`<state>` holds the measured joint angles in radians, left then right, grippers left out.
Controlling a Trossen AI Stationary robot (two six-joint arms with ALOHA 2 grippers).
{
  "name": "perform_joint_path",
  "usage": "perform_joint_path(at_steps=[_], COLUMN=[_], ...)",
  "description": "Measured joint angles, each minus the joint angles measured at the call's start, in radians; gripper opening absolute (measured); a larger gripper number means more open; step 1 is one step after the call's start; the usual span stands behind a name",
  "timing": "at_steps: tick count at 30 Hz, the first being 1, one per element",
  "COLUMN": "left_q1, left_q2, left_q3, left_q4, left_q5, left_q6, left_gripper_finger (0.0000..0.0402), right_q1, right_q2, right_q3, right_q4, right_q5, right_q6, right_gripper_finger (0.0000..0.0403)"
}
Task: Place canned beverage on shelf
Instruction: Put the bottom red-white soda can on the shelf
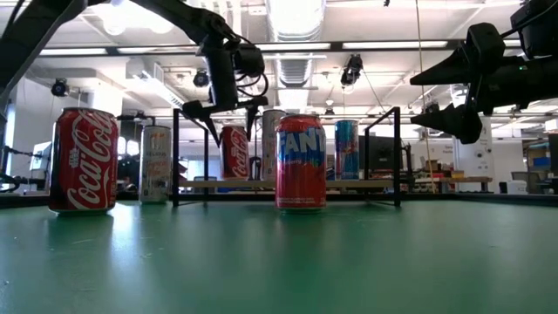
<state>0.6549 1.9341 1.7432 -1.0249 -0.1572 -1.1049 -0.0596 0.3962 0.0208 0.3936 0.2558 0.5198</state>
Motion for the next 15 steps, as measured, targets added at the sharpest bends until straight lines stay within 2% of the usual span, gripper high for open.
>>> perform_joint_path(at_steps=[9,15], left_q1=[0.001,0.001], left_q2=[0.003,0.002], left_q3=[0.000,-0.002], left_q4=[-0.004,-0.012], left_q5=[0.007,0.016], left_q6=[-0.002,-0.003], left_gripper_finger=[0.0307,0.0338], right_q1=[0.000,0.000], right_q2=[0.000,0.000], right_q3=[0.000,0.000], right_q4=[0.000,0.000], right_q5=[0.000,0.000], right_q6=[0.000,0.000], right_gripper_finger=[0.0400,0.0400])
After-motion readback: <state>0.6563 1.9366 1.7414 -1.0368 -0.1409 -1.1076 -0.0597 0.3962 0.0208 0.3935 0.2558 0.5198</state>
